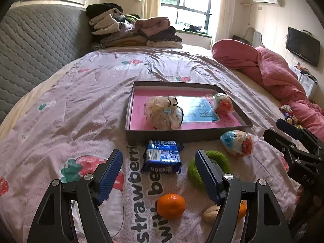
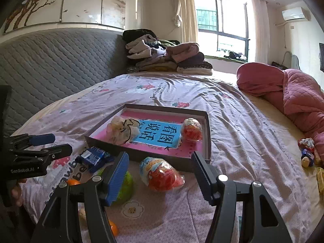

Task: Organize objects
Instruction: 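Withdraw both open tools from the tray back toward the remaining items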

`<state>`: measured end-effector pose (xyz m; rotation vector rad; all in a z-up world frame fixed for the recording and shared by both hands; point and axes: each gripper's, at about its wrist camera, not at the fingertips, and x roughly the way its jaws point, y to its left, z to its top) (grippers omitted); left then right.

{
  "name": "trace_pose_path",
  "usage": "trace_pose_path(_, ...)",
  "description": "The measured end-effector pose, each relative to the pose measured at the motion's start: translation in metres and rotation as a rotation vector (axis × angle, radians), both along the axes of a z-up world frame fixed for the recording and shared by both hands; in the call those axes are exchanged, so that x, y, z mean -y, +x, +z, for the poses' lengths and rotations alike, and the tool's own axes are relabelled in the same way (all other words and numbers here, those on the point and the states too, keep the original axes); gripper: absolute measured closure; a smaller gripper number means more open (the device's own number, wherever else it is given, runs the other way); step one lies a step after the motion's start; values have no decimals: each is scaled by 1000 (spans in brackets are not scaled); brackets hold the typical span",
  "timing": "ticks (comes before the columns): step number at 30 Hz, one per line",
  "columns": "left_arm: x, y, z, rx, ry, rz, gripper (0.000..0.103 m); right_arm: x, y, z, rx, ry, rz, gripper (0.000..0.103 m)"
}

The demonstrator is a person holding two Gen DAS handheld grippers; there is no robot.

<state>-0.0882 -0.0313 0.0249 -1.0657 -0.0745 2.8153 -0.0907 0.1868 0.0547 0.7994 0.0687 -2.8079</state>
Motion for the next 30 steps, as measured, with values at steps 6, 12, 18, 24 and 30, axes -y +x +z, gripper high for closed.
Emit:
trace_pose_path(6,-2,6,-5,11,-13,-38,28,8,10,-5,5,18,33,39)
trace_pose_path(12,-3,9,-12,32,-36,-58,28,19,19,-15,14,54,51,39)
trace_pose_path(18,0,11,-15,47,-31,-61,28,26,28,-21,18,68,74,39)
trace_pose_path(24,-2,14,-23,65,-45,-66,28,31,36,-29,47,67,99,39)
trace_pose_path(30,-10,21,-32,87,-65,-91,28,36,42,-36,84,55,121,39)
